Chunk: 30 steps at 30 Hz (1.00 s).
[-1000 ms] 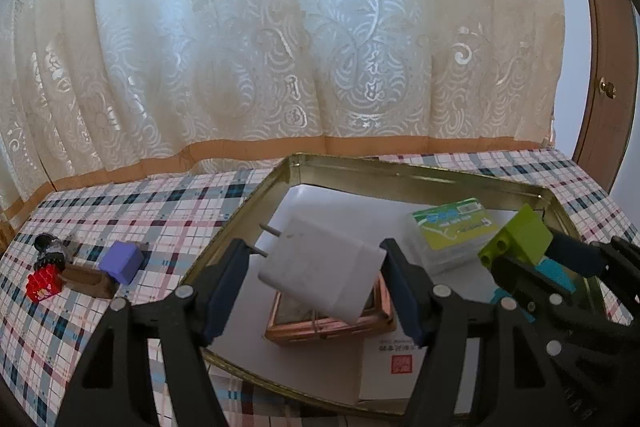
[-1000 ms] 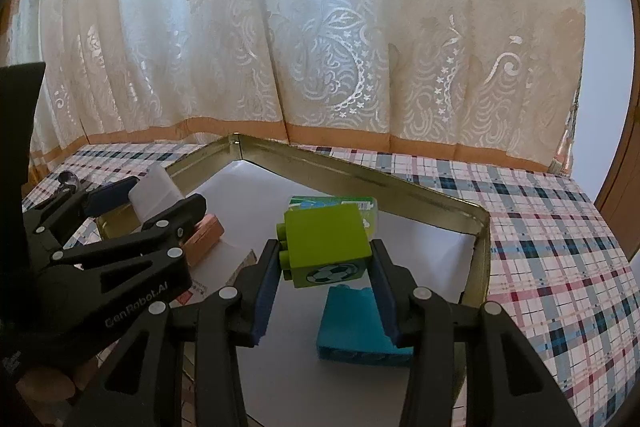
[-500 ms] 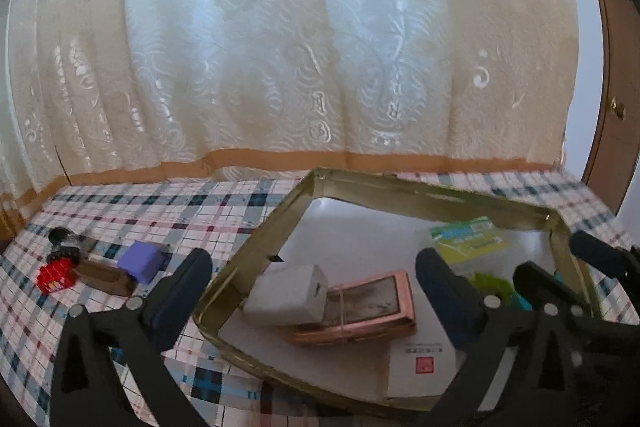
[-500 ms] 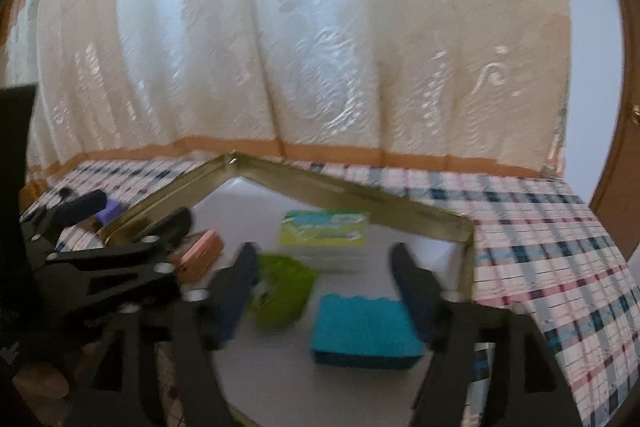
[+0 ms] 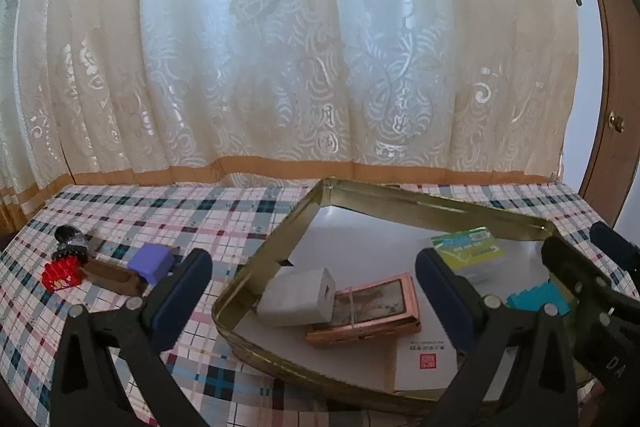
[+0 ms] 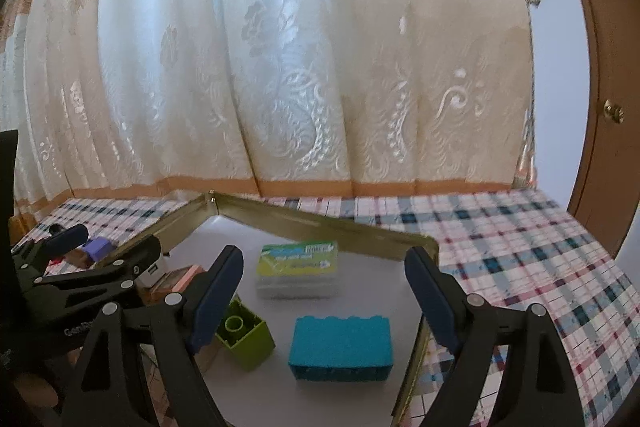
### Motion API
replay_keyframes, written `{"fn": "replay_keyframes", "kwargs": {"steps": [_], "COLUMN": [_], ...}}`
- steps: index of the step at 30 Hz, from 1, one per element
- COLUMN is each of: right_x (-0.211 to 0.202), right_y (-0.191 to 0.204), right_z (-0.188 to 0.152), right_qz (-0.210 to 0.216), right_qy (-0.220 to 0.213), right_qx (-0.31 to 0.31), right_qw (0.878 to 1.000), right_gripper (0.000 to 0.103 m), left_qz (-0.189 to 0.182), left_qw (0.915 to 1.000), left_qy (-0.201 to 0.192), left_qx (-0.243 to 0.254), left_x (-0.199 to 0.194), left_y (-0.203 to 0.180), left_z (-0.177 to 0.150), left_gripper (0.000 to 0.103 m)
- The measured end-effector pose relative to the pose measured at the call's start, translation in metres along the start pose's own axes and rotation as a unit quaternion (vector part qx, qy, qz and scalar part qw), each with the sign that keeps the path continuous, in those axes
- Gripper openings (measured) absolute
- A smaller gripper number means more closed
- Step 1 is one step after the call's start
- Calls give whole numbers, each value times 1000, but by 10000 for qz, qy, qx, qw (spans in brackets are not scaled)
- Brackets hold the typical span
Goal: Organize rigid objects
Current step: 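Lower the white block and green cube into the tray and open both tools, then move both tools back toward the purple cube and red brick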
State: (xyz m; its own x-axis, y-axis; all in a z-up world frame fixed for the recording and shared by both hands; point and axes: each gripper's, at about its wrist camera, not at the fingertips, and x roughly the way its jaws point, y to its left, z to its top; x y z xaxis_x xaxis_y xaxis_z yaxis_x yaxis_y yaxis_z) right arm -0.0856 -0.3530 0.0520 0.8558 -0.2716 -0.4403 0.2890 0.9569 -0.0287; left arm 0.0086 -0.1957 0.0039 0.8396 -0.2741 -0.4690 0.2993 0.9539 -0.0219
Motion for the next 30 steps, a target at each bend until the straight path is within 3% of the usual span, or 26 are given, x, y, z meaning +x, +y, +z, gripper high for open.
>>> {"fn": "replay_keyframes", "kwargs": {"steps": [9, 13, 21, 30], "right_x": [-18, -16, -22, -18], "right_y": [-1, 0, -1, 19], "right_z": [2, 3, 1, -5], "right_qz": [-187, -154, -153, 52], "right_qy": [-598, -575, -876, -788], "right_qx": [7, 4, 71, -316], "right_qw": [9980, 9982, 9960, 9964], "right_gripper": [85, 85, 85, 85], "left_qz": [76, 469, 774, 1110], "left_qw": [9998, 9984, 9960, 9928], "left_qy": [-118, -310, -409, -407], "left_qx": [-144, 48, 184, 193], "left_x": [-12, -16, -20, -15], "left_y": [24, 40, 77, 114], "left_z": [6, 4, 1, -5], "left_gripper": [103, 103, 103, 103]}}
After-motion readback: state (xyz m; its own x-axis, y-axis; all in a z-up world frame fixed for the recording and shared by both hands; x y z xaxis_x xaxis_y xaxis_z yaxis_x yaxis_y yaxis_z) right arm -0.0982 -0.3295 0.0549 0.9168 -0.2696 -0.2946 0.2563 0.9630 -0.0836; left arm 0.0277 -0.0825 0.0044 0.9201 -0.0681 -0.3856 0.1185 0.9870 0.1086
